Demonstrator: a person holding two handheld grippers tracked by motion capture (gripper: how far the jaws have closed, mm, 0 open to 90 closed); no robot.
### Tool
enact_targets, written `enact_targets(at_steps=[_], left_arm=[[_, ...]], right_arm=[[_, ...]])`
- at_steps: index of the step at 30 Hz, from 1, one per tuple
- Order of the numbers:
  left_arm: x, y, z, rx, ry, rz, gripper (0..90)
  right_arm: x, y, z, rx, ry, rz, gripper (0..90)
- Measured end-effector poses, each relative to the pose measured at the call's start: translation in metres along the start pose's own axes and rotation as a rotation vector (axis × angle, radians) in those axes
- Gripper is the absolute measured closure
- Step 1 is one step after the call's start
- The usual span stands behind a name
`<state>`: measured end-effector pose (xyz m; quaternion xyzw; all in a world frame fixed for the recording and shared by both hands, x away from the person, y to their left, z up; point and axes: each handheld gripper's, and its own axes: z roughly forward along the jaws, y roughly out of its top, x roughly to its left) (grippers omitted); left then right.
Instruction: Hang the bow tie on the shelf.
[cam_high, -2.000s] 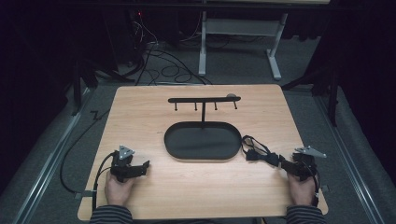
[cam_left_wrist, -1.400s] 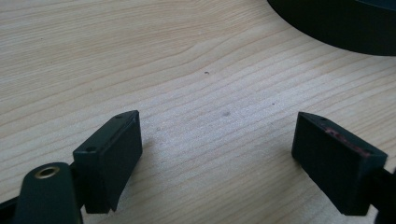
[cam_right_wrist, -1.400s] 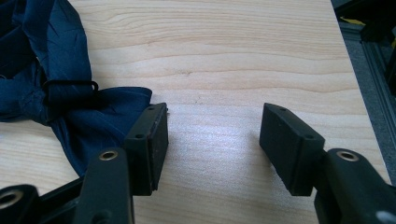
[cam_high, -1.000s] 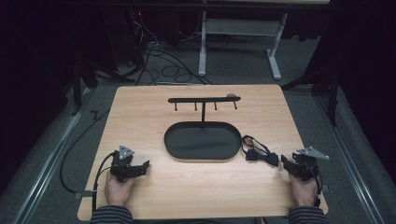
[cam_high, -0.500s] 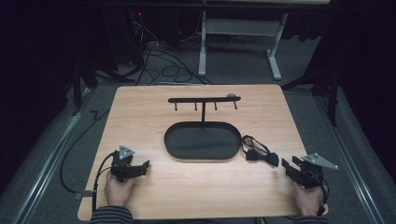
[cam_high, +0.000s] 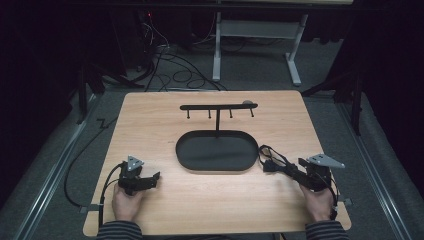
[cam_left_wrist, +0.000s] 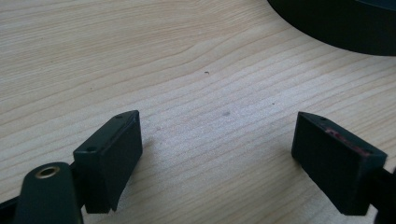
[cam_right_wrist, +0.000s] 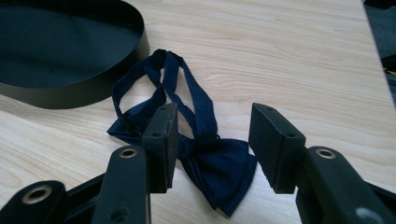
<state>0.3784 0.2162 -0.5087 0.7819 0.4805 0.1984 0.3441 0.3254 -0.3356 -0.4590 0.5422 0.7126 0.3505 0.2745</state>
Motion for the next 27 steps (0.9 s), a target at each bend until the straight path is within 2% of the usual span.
enact_targets(at_steps=[12, 19, 27], left_arm=[[0.000, 0.000, 0.000, 0.001, 0.000, 0.001, 16.7], [0.000, 0.000, 0.000, 0.001, 0.000, 0.002, 16.7], [0.000, 0.000, 0.000, 0.001, 0.000, 0.002, 16.7]], right_arm=[[0.003, 0.012, 0.015, 0.032, 0.023, -0.025, 54.5], [0.007, 0.017, 0.026, 0.057, 0.019, -0.053, 54.1], [0.007, 0.016, 0.039, 0.094, 0.016, -0.061, 54.0]])
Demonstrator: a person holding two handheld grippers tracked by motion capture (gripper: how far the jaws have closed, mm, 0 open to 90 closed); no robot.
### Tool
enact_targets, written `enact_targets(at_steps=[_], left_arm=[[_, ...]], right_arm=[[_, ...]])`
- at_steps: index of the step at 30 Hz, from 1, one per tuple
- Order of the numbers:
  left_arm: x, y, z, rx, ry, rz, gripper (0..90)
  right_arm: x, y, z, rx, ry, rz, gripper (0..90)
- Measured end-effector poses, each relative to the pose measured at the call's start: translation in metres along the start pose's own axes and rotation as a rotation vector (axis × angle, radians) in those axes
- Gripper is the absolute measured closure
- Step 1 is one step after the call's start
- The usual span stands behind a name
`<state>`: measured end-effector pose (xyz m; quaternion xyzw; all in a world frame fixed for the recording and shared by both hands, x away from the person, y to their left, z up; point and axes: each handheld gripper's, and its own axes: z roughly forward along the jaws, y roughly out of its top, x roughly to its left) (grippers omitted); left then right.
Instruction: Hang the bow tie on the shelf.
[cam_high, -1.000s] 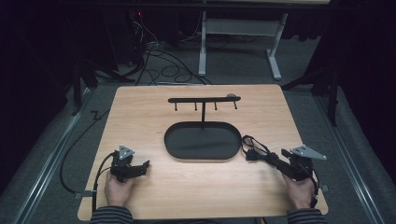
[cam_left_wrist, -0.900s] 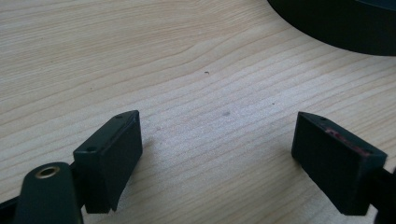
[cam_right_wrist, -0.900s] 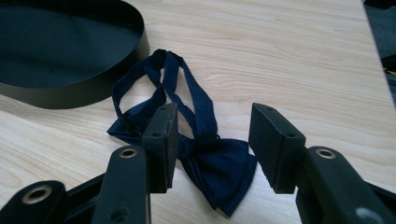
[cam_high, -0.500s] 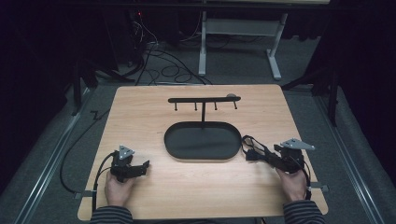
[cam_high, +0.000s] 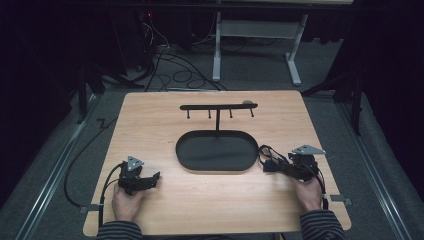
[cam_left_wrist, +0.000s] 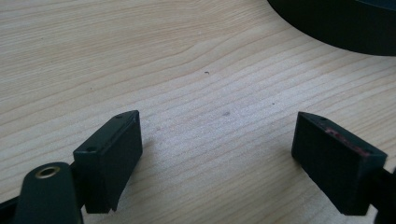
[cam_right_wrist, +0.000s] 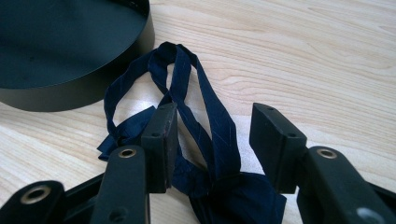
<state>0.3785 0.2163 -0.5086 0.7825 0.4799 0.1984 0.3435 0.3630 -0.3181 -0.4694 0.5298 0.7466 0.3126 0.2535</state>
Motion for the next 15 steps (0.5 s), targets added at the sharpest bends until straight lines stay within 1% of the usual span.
enact_targets(at_steps=[10, 11, 15], left_arm=[[0.000, 0.000, 0.000, 0.000, 0.000, 0.000, 16.7], [0.000, 0.000, 0.000, 0.000, 0.000, 0.000, 16.7], [0.000, 0.000, 0.000, 0.000, 0.000, 0.000, 16.7]], right_arm=[[0.000, 0.000, 0.012, 0.030, 0.005, -0.012, 56.0], [0.000, 0.000, 0.013, 0.035, 0.004, -0.017, 56.7], [-0.002, -0.001, 0.017, 0.050, 0.004, -0.009, 62.1]])
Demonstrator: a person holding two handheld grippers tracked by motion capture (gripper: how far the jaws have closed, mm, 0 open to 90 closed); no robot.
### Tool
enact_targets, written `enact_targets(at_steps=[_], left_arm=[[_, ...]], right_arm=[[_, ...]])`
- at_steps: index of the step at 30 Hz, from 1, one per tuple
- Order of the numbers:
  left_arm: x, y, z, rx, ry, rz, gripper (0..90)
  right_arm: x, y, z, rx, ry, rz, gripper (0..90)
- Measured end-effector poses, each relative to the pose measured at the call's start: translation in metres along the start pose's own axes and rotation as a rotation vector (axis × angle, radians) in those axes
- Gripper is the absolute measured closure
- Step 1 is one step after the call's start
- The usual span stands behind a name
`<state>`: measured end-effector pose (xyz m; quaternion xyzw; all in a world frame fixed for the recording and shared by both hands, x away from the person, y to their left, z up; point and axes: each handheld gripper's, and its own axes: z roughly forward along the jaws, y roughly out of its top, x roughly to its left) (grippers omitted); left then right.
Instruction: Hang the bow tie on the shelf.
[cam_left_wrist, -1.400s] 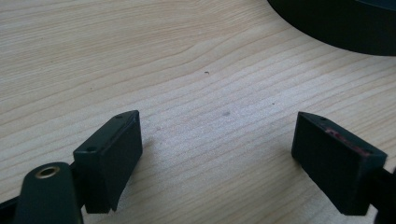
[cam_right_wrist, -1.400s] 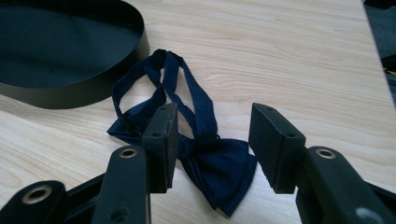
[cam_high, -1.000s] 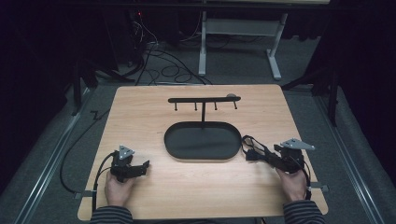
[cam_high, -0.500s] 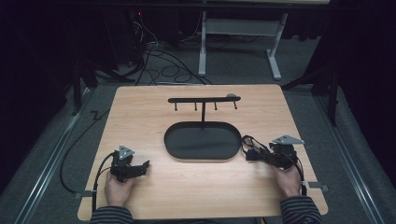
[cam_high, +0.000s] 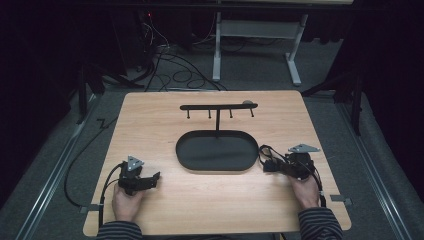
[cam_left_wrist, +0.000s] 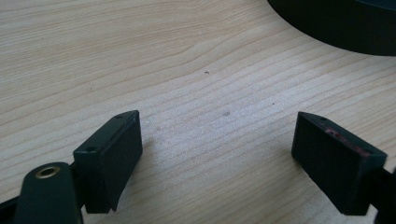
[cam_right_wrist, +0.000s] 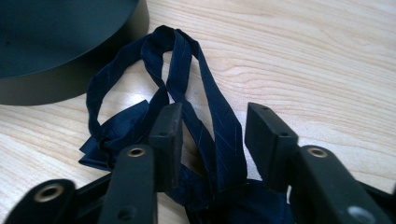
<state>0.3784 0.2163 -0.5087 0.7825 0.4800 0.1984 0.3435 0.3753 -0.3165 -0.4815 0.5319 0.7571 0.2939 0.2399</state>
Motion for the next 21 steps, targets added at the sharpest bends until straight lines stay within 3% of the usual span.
enact_targets(at_steps=[15, 21], left_arm=[[0.0000, 0.0000, 0.0000, 0.000, 0.000, 0.000, 16.7], [0.0000, 0.0000, 0.0000, 0.000, 0.000, 0.000, 16.7]], right_arm=[[-0.0025, -0.0008, 0.0024, 0.023, 0.000, 0.003, 87.6], [-0.0026, -0.0005, -0.0011, 0.005, -0.008, 0.003, 90.0]])
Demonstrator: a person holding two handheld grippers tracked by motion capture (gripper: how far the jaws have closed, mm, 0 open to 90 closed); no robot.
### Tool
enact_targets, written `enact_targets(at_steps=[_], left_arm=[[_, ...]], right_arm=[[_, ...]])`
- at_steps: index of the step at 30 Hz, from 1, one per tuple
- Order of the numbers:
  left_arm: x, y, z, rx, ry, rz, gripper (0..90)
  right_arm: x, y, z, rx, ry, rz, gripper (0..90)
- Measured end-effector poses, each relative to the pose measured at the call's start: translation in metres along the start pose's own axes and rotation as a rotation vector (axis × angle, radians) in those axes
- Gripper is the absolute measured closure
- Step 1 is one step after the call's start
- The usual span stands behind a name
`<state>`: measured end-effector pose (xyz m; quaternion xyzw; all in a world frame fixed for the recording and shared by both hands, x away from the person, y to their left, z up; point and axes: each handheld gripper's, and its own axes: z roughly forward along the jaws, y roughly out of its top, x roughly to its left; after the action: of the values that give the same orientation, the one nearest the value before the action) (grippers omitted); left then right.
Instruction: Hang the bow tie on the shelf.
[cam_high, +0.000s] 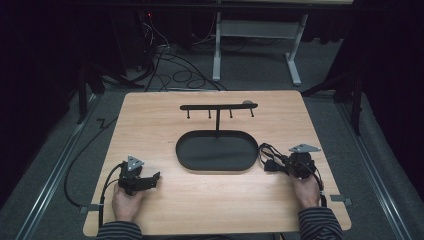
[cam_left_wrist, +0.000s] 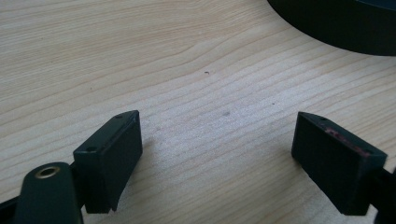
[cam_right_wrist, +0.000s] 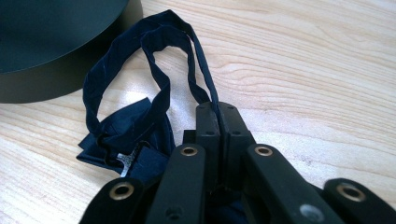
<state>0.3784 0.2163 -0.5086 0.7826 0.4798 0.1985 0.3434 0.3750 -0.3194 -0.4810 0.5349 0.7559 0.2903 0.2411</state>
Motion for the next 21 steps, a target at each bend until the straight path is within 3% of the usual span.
enact_targets(at_steps=[21], left_arm=[[0.000, 0.000, 0.000, 0.000, 0.000, 0.000, 16.7]], right_arm=[[0.001, 0.002, -0.035, -0.094, -0.022, -0.013, 90.0]])
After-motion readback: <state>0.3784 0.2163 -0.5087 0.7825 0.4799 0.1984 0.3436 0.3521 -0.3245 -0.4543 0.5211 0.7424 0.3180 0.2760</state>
